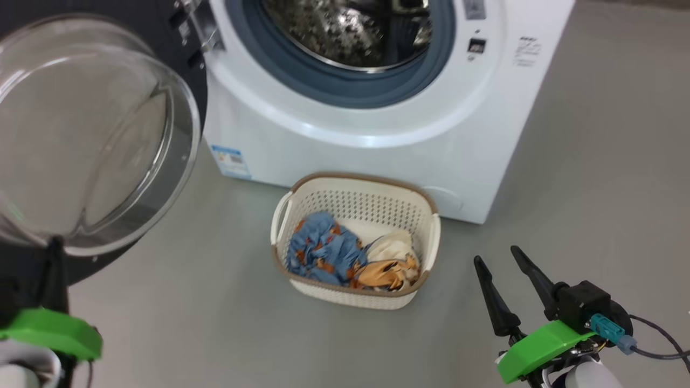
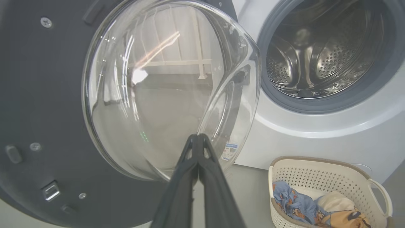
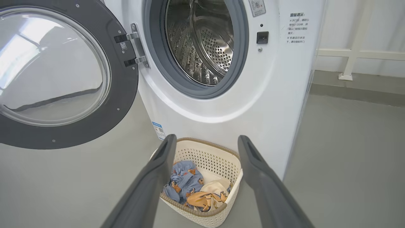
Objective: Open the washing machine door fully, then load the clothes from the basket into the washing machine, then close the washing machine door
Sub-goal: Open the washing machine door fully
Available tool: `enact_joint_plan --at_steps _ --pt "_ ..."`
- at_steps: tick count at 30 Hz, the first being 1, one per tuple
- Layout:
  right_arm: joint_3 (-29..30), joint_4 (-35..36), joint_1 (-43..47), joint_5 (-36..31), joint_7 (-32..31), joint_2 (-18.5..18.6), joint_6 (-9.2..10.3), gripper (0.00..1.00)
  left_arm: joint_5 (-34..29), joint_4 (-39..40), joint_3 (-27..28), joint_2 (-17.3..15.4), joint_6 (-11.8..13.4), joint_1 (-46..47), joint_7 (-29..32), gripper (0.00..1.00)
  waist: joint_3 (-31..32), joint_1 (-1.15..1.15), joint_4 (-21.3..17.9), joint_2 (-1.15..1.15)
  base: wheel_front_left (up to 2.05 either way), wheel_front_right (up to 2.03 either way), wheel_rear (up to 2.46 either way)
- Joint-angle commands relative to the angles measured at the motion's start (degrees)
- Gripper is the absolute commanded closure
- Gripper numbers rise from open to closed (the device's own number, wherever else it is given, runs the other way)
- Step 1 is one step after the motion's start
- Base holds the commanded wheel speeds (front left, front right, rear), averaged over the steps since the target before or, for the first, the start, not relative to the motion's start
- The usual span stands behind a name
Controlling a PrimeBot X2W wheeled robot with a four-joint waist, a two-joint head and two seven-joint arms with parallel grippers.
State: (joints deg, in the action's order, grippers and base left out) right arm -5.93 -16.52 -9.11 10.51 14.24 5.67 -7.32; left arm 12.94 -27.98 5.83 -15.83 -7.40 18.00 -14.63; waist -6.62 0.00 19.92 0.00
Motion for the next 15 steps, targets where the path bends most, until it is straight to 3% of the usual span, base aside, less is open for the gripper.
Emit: enact_joint_plan --at_steps 1,15 --pt "-1.17 0.99 0.36 0.30 0.61 -0.34 -0.17 0.00 0.43 2.36 1.47 -1.85 -0.08 -0.56 -0.21 1.00 4.91 0.00 -4.74 0.00 0.00 0.00 0.00" --pt "1.71 4.77 4.96 0.53 0.74 -2.10 -0.17 0.00 2.02 19.59 -1.76 5.47 2.54 -17.02 3.06 1.00 9.99 0.00 -14.67 0.00 0.00 0.00 0.00"
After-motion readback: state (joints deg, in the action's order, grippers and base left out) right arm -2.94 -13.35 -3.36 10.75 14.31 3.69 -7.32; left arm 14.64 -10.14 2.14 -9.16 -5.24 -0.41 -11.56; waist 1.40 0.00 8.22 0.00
